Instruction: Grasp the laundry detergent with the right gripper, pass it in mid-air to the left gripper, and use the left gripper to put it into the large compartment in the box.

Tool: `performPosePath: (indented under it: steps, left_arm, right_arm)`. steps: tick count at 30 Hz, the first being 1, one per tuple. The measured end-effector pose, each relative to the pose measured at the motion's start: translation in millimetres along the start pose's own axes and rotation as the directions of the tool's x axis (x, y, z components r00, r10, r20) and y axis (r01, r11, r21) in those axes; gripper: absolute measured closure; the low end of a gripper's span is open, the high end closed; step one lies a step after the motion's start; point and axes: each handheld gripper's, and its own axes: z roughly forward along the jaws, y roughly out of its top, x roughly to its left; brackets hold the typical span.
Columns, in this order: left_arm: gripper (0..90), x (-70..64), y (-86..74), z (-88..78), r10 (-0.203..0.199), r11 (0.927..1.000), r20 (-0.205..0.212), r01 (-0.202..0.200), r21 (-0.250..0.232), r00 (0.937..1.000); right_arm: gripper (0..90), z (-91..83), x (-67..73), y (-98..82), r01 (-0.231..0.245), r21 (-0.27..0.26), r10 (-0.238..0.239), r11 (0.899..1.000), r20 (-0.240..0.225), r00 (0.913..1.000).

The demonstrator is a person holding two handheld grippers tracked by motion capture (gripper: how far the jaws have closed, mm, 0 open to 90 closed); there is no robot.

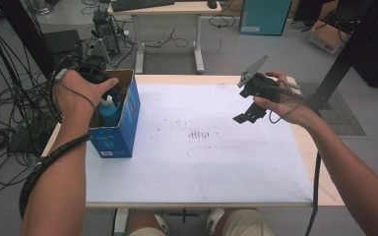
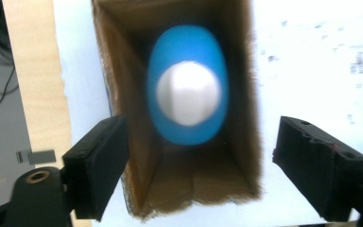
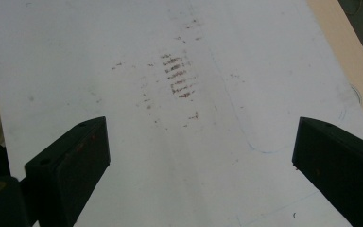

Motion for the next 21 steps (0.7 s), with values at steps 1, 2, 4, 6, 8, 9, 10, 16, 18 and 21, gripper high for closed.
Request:
performPosePath:
  steps: [1,2,4,6,8,9,10,16,18,21]
  left_arm:
    - [17.5,-4.2,0.4,-3.7,0.021,0.9997,0.003,-0.021,-0.009,0.9998]
    - [16.8,-7.8,0.8,-6.2,0.035,0.9992,0.004,-0.034,-0.018,0.9994]
    - [15.1,-18.1,2.3,-11.1,0.072,0.9967,0.015,-0.071,-0.038,0.9973]
    - [14.0,-31.1,5.1,-13.5,0.110,0.9928,0.031,-0.108,-0.052,0.9935]
    - [12.8,-42.5,8.7,-13.6,0.136,0.9891,0.046,-0.133,-0.063,0.9896]
    - [12.8,-46.9,10.2,-13.0,0.148,0.9874,0.049,-0.145,-0.063,0.9878]
    - [12.7,-54.4,12.8,-12.1,0.172,0.9836,0.056,-0.169,-0.064,0.9835]
    - [10.3,-87.9,25.5,-8.0,0.258,0.9639,0.100,-0.249,-0.095,0.9611]
    - [10.0,-96.9,29.5,-6.9,0.277,0.9589,0.113,-0.266,-0.098,0.9543]
    - [9.2,-110.0,36.3,-6.0,0.310,0.9487,0.118,-0.299,-0.102,0.9434]
  right_arm:
    - [4.8,0.6,-1.5,-0.2,-0.008,0.004,0.008,1.000,0.003,1.0000]
    - [4.8,1.3,-3.5,-0.5,-0.012,0.007,0.012,1.000,0.003,0.9999]
    - [4.8,2.7,-6.4,-0.7,-0.030,0.016,0.030,0.999,0.007,0.9995]
    - [4.8,4.7,-9.5,-1.0,-0.028,0.027,0.028,0.999,0.003,0.9996]
    - [4.8,7.1,-11.2,-1.2,-0.032,0.038,0.032,0.999,0.002,0.9995]
    - [4.9,7.6,-12.7,-1.3,-0.022,0.045,0.022,0.999,0.000,0.9998]
    - [4.9,8.3,-13.0,-1.3,-0.027,0.045,0.027,0.999,0.001,0.9996]
    - [4.9,6.5,-18.7,-3.2,-0.031,0.059,0.030,0.998,0.009,0.9995]
    - [4.9,5.1,-20.7,-5.5,-0.039,0.064,0.038,0.997,0.011,0.9992]
    - [4.9,4.6,-24.5,-9.7,-0.047,0.073,0.046,0.996,0.011,0.9989]
